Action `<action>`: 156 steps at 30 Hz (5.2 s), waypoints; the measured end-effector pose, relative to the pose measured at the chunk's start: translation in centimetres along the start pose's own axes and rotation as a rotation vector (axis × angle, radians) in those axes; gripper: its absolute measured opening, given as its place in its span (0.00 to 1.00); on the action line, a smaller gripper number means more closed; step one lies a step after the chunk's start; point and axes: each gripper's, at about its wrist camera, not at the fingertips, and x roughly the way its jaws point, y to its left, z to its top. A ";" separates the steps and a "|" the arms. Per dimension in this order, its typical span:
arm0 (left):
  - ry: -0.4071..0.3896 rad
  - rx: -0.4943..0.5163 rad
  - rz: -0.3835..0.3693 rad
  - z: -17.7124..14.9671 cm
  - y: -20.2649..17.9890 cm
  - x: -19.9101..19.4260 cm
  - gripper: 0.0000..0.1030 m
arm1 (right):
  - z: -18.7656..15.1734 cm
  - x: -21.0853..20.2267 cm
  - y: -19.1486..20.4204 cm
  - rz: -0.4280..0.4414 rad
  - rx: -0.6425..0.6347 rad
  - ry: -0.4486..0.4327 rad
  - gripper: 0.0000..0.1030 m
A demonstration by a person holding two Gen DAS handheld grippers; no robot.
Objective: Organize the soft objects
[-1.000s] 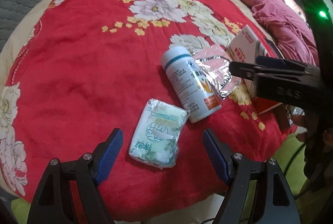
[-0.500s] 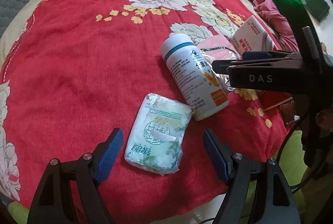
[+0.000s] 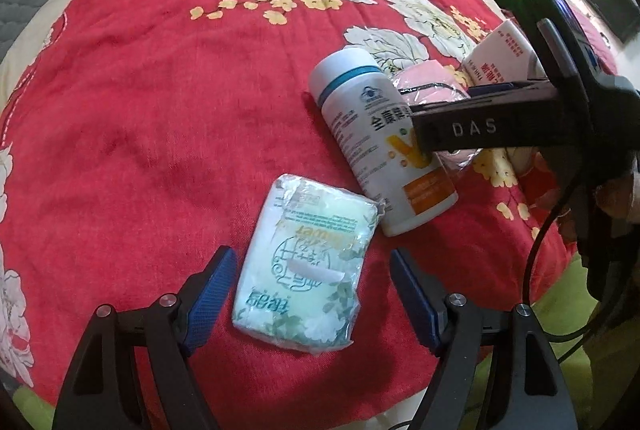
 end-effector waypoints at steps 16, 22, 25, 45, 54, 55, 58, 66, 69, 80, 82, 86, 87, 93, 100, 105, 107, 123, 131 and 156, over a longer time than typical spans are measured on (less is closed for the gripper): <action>-0.025 -0.027 -0.010 0.3 0.4 1.3 0.74 | -0.4 -2.3 -2.8 0.117 0.107 -0.121 0.32; -0.054 -0.056 -0.017 0.7 1.5 0.8 0.44 | -1.7 -5.8 -3.1 0.177 0.130 -0.211 0.31; -0.074 -0.075 -0.049 0.8 1.8 0.0 0.43 | -1.9 -8.0 -3.3 0.207 0.134 -0.253 0.31; -0.254 0.155 -0.155 5.6 -12.0 -9.2 0.43 | -8.8 -19.7 -14.2 0.187 0.340 -0.509 0.31; -0.248 0.291 -0.238 7.1 -22.3 -8.9 0.43 | -14.9 -20.4 -23.2 0.106 0.525 -0.520 0.31; -0.244 0.306 -0.250 7.1 -23.6 -8.7 0.43 | -15.6 -20.3 -24.2 0.092 0.542 -0.517 0.31; -0.225 0.355 -0.267 7.0 -27.1 -7.8 0.43 | -17.1 -19.9 -26.4 0.087 0.579 -0.511 0.31; -0.167 0.412 -0.263 6.7 -32.7 -4.3 0.43 | -19.3 -18.0 -29.9 0.085 0.604 -0.480 0.31; -0.150 0.423 -0.250 7.0 -33.8 -2.8 0.43 | -19.3 -16.9 -31.0 0.093 0.609 -0.465 0.31; -0.114 0.443 -0.206 7.4 -35.7 0.9 0.43 | -18.3 -12.6 -32.8 0.115 0.604 -0.401 0.32; -0.109 0.447 -0.197 7.4 -35.8 1.3 0.43 | -18.2 -12.0 -33.0 0.116 0.603 -0.389 0.33; -0.101 0.448 -0.193 7.5 -35.8 1.9 0.43 | -17.8 -11.0 -33.2 0.113 0.600 -0.368 0.33; -0.100 0.448 -0.192 7.5 -35.8 2.0 0.43 | -17.7 -10.8 -33.2 0.113 0.598 -0.365 0.34; -0.090 0.450 -0.186 7.7 -35.7 2.6 0.44 | -16.8 -9.4 -33.0 0.110 0.578 -0.326 0.38; -0.084 0.440 -0.182 7.9 -35.5 3.1 0.44 | -16.5 -9.5 -32.7 0.114 0.561 -0.348 0.72; -0.081 0.437 -0.185 8.1 -35.6 3.2 0.45 | -16.7 -10.8 -32.7 0.118 0.569 -0.396 0.73; -0.081 0.435 -0.188 8.1 -35.6 3.3 0.47 | -16.9 -11.2 -32.8 0.132 0.571 -0.412 0.73; -0.101 0.459 -0.188 7.8 -36.2 2.4 0.69 | -19.4 -14.6 -33.1 0.086 0.616 -0.477 0.73; -0.129 0.454 -0.192 7.6 -35.7 0.9 0.74 | -20.2 -16.6 -32.5 0.067 0.616 -0.504 0.74; -0.251 0.397 -0.159 5.5 -30.6 -6.5 0.78 | -23.7 -21.7 -27.1 0.014 0.627 -0.578 0.81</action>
